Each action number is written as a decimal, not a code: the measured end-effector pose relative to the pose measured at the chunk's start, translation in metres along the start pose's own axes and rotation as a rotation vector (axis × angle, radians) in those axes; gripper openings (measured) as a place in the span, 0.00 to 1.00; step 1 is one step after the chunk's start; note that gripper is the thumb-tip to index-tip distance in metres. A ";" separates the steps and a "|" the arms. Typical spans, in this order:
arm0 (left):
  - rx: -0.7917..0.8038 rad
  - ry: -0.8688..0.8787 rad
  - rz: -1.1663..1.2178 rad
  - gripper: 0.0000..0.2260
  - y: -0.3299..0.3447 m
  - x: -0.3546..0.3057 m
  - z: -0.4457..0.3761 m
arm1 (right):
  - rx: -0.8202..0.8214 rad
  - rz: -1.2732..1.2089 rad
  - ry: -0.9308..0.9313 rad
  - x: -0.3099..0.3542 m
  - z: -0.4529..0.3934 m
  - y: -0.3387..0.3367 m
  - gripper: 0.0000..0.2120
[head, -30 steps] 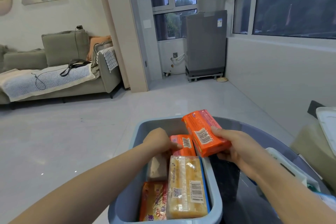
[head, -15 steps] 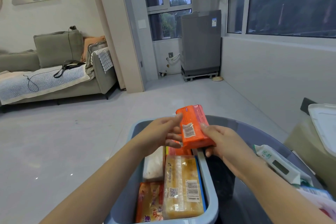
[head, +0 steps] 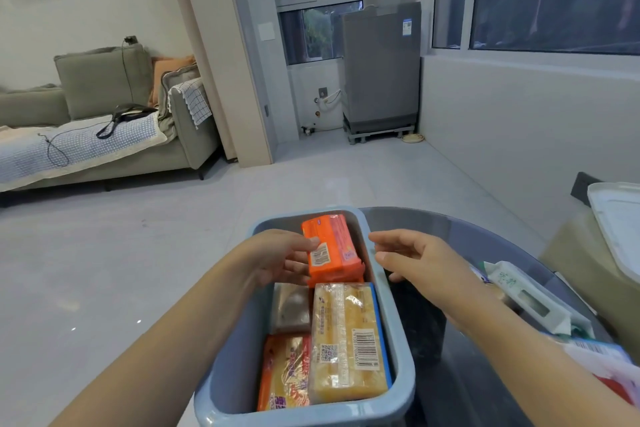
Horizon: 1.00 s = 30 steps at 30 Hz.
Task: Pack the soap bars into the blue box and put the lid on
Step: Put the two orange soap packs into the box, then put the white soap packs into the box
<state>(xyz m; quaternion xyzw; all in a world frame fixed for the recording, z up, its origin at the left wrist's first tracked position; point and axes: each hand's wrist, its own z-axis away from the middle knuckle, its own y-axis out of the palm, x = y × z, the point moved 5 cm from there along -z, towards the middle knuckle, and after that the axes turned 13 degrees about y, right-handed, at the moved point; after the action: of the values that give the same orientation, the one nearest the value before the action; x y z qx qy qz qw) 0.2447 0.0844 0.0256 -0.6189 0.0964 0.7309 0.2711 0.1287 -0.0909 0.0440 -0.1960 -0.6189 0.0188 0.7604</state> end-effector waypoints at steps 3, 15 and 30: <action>0.004 -0.028 -0.086 0.09 0.008 0.002 -0.002 | 0.010 0.002 0.010 -0.002 0.000 0.001 0.14; -0.023 -0.042 -0.161 0.10 0.017 0.010 0.000 | 0.038 0.013 -0.046 -0.013 0.001 0.009 0.18; -0.328 0.419 -0.399 0.17 0.060 -0.050 0.042 | -0.005 -0.076 -0.043 -0.033 0.011 -0.025 0.16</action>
<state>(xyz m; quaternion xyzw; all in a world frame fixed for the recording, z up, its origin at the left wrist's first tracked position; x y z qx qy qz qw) 0.1823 0.0408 0.0709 -0.7978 -0.0918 0.5260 0.2800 0.1053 -0.1195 0.0233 -0.1738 -0.6421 -0.0074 0.7466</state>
